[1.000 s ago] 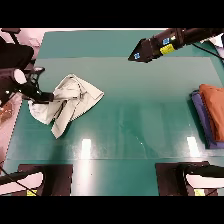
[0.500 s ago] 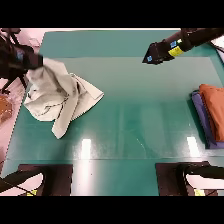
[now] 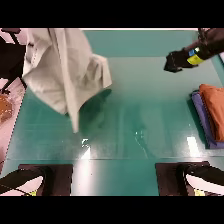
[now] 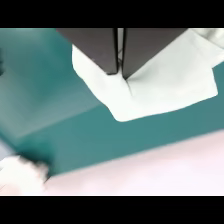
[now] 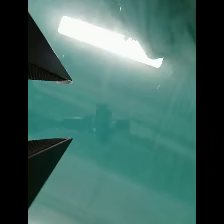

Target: Fold the shirts.

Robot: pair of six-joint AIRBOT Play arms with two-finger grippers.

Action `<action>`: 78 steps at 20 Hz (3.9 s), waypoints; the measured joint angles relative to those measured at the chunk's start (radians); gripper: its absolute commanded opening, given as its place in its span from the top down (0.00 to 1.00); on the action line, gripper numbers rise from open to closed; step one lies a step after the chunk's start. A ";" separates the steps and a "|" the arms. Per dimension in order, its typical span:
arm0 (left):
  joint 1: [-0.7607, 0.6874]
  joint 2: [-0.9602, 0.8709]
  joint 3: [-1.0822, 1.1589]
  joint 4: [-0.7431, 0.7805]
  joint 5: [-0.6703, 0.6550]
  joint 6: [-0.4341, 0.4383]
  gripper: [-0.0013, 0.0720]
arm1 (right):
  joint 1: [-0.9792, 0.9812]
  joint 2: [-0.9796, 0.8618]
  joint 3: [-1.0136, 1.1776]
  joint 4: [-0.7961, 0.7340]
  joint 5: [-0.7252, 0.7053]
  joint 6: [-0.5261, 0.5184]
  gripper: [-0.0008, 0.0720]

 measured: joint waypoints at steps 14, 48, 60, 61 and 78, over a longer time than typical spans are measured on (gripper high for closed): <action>-0.100 -0.019 0.007 -0.622 0.472 0.335 0.95 | 0.000 0.452 -0.691 -0.230 -0.197 0.239 0.43; -0.043 -0.145 -0.064 -0.443 0.010 0.443 0.95 | 0.000 0.627 -0.814 -0.257 -0.335 0.138 0.43; 0.059 -0.144 -0.492 0.426 -0.128 0.356 0.95 | 0.000 0.439 -0.814 -0.175 -0.348 0.044 0.43; 0.080 -0.144 -0.519 0.454 -0.115 0.350 0.95 | 0.000 0.414 -0.814 -0.164 -0.348 0.042 0.43; 0.286 -0.141 -0.725 0.462 -0.179 0.151 0.14 | 0.000 0.306 -0.814 -0.118 -0.399 0.030 0.43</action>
